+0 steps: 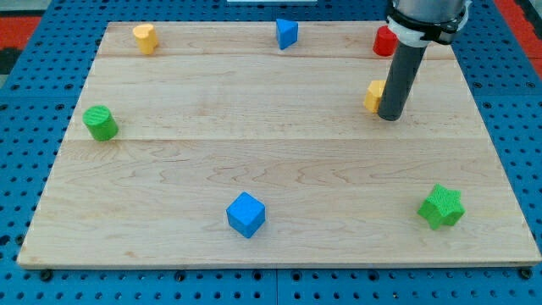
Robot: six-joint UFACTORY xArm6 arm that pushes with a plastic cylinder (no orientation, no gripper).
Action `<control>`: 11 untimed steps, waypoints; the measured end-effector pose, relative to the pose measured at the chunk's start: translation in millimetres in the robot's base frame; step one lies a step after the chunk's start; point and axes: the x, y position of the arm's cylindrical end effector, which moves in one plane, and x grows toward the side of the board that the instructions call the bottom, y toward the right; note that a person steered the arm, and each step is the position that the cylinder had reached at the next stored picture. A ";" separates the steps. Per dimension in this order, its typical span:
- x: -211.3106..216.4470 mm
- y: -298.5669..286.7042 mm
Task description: Place the hexagon to the top of the green star
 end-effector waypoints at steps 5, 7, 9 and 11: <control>-57.5 37.4; -58.1 -45.4; -30.8 5.3; -48.6 -17.4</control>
